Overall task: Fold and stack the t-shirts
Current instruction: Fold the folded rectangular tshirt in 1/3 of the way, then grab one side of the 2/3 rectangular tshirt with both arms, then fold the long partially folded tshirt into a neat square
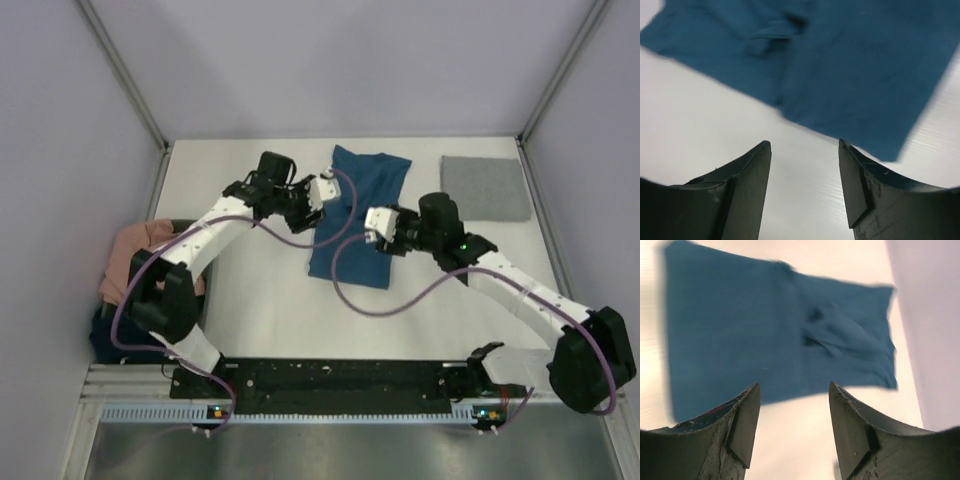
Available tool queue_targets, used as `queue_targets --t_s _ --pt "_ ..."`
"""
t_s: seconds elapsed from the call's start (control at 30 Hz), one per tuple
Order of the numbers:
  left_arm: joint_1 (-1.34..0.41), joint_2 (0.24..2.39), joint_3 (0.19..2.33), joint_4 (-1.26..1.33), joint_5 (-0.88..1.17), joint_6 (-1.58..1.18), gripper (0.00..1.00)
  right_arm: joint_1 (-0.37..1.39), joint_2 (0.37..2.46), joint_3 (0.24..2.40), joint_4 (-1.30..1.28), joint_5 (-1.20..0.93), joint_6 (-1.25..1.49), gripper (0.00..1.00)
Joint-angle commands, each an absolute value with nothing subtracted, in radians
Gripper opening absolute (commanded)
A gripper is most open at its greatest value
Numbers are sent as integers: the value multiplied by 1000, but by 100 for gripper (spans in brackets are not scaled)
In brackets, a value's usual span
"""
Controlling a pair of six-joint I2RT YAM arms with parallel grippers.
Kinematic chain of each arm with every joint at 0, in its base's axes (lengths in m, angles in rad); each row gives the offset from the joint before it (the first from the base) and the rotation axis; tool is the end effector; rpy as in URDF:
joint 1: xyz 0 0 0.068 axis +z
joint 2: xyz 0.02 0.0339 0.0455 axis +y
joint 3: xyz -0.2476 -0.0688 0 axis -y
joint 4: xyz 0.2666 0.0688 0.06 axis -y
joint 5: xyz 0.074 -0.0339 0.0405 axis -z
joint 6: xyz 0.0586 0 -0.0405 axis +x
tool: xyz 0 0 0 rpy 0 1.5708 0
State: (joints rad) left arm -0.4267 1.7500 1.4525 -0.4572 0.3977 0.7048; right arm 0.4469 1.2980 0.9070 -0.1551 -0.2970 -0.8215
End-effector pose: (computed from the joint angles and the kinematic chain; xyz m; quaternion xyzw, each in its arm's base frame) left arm 0.3819 -0.1986 0.2486 0.5485 0.7176 -0.1257 0.4104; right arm 0.2936 0.1597 0.2383 -0.5692 0.6514 0.0364 0.5004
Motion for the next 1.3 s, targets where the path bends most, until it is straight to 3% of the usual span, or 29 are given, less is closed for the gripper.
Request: queue_targets --t_s 0.0,0.17,0.5,0.6,0.63,0.7,0.73,0.77,0.8,1.0,1.27 --pt "-514 1599 1197 -643 687 1043 63 618 1171 662 -204 -335 -985 57" --pt "-541 1577 1007 -514 681 1109 75 750 1193 520 -26 -189 -953 61" --pt "-613 1646 894 -235 430 1061 73 755 1380 511 95 -68 -927 57" --pt "-652 1669 882 -221 353 1077 60 755 1414 526 98 -61 -919 52" --pt "-661 1675 877 -212 316 1078 51 755 1431 532 80 -54 -919 45" --pt "-675 1693 876 -199 264 1081 34 755 1456 548 36 -35 -919 8" --pt "-676 1697 879 -205 255 1083 22 755 1456 557 3 -37 -916 0" --pt "-675 1697 888 -225 250 1078 4 756 1445 569 -47 -41 -910 0" --pt "-676 1691 900 -247 242 1069 0 765 1422 581 -92 -55 -904 0" --pt "-698 1502 953 -552 304 976 0 922 1195 655 -438 -48 -813 0" --pt "-719 1270 1127 -1265 557 931 0 1253 895 877 -902 -138 -511 0"
